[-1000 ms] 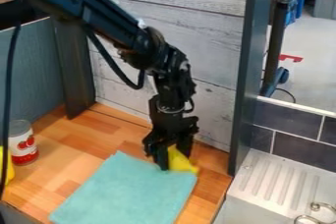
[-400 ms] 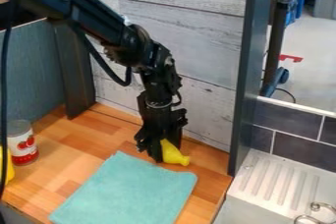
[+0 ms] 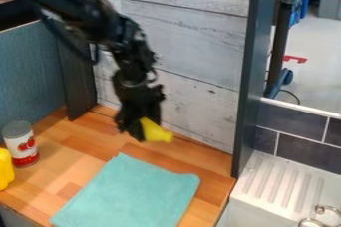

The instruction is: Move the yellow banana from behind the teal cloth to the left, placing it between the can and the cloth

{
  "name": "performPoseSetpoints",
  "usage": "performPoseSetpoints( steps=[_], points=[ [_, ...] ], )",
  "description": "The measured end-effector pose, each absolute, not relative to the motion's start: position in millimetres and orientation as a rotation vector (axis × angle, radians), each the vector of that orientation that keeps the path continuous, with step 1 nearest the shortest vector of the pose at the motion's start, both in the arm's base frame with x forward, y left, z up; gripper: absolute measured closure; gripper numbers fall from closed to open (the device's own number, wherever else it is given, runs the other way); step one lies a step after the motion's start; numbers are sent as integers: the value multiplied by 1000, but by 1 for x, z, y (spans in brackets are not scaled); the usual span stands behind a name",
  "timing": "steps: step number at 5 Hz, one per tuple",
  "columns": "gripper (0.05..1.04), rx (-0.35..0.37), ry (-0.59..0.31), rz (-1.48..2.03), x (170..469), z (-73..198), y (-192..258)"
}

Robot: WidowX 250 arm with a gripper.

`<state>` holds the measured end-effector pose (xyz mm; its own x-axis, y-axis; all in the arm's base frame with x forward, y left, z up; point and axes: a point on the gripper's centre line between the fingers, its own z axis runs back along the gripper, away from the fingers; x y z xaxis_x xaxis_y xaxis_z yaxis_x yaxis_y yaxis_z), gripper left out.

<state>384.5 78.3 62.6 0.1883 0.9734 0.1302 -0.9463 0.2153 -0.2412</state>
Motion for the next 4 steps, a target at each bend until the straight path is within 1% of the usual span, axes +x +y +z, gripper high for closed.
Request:
performPoseSetpoints(
  steps=[1,2,3,4],
  points=[
    [492,-110,-296,1419,376,71,110],
    [492,-90,-275,1475,364,69,133],
    [492,-83,-279,1493,368,74,149],
    [492,-27,-234,1481,366,55,156]
  ],
)
